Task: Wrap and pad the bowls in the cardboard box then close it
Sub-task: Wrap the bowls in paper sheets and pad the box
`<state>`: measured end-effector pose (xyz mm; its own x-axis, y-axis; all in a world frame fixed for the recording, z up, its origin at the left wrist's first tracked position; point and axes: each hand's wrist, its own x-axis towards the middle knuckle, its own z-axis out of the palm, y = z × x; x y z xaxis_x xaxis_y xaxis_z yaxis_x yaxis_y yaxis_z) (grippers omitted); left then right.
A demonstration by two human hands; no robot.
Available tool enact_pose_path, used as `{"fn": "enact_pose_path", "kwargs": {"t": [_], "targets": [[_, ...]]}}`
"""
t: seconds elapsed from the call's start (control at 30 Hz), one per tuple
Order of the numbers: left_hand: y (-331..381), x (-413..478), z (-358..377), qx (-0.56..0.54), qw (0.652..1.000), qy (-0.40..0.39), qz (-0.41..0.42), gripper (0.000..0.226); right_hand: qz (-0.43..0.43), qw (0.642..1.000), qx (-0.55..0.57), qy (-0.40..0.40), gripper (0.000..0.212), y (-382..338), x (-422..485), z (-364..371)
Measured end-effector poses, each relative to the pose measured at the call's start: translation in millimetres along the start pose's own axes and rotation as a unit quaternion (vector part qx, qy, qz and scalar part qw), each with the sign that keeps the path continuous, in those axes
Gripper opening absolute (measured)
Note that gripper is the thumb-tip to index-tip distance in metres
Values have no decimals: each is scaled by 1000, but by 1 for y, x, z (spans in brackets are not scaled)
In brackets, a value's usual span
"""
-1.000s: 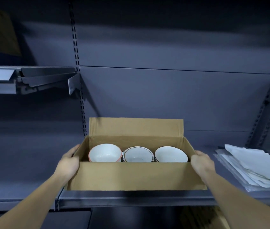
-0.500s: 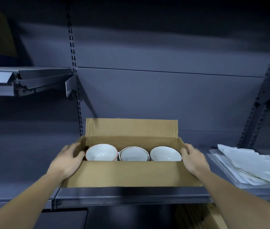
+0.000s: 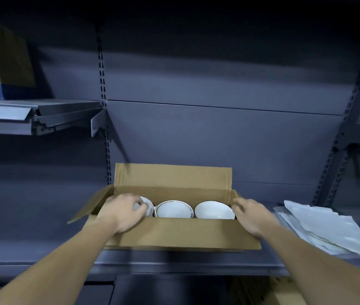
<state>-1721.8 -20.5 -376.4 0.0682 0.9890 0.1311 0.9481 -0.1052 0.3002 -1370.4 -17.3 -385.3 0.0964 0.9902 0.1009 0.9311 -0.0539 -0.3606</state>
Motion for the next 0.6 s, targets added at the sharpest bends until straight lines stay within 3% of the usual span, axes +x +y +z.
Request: {"fn": "enact_pose_path", "kwargs": {"t": [0.1, 0.23, 0.43, 0.6], "targets": [[25, 1, 6, -12, 999, -27, 27, 28, 4, 1000, -12, 1, 40, 6, -5, -9], [60, 5, 16, -11, 997, -65, 50, 58, 9, 1000, -25, -5, 43, 22, -10, -20], [121, 22, 22, 27, 992, -73, 102, 40, 53, 998, -40, -6, 47, 66, -17, -40], [181, 34, 38, 10, 986, -83, 145, 40, 82, 996, -27, 8, 43, 112, -28, -57]]}}
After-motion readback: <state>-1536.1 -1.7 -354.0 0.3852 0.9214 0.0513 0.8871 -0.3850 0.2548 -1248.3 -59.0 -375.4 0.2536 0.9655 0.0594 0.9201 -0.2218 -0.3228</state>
